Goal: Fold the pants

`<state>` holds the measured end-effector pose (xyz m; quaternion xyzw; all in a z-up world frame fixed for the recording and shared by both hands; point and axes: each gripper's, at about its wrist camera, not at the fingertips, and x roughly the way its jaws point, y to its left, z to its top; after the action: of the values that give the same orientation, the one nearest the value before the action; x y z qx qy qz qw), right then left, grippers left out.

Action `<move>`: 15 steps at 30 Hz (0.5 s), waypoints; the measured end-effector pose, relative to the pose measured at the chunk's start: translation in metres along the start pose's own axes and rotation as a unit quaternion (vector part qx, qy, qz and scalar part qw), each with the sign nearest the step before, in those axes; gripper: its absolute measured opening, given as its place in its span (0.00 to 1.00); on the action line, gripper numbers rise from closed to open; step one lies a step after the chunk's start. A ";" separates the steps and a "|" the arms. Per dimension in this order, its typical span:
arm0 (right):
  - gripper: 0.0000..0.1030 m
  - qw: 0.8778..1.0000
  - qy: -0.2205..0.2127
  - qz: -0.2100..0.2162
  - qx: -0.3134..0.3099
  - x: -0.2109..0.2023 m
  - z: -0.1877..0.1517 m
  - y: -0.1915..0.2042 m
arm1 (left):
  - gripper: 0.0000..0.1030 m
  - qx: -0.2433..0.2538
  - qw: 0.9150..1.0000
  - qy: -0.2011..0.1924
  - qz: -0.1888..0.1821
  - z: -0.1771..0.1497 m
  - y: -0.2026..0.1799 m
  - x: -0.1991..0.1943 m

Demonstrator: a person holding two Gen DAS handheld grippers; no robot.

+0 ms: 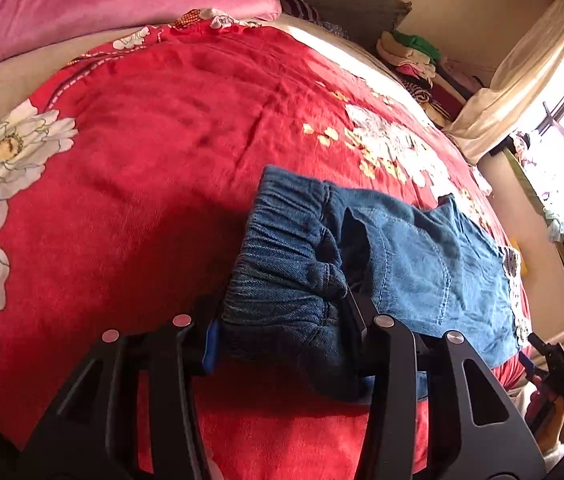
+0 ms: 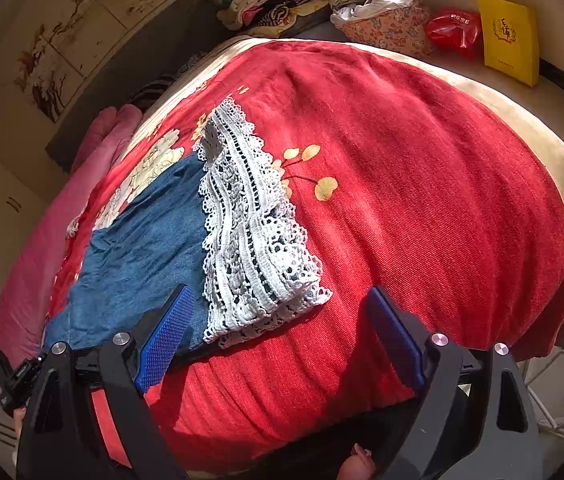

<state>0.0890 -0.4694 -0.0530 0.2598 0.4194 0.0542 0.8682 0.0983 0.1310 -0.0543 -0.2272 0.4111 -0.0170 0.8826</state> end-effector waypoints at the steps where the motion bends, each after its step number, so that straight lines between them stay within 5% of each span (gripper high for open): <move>1: 0.85 1.000 -0.001 0.002 0.001 -0.001 0.000 0.000 | 0.41 0.002 1.000 -0.001 0.003 -0.002 0.001 0.001; 9: 0.84 1.000 0.004 0.025 0.015 -0.011 0.003 -0.005 | 0.61 0.021 0.999 -0.035 0.027 -0.001 -0.004 -0.031; 12: 0.80 0.999 0.017 0.030 0.019 -0.006 0.001 -0.005 | 0.61 0.044 0.993 -0.074 0.083 0.002 -0.011 -0.057; 15: 0.75 0.999 0.020 0.034 0.010 -0.003 -0.001 0.001 | 0.61 0.055 0.988 -0.111 0.090 0.007 -0.021 -0.083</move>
<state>0.0863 -0.4688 -0.0510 0.2811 0.4283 0.0850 0.8546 0.0519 0.1322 0.0177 -0.1410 0.3278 0.0650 0.9319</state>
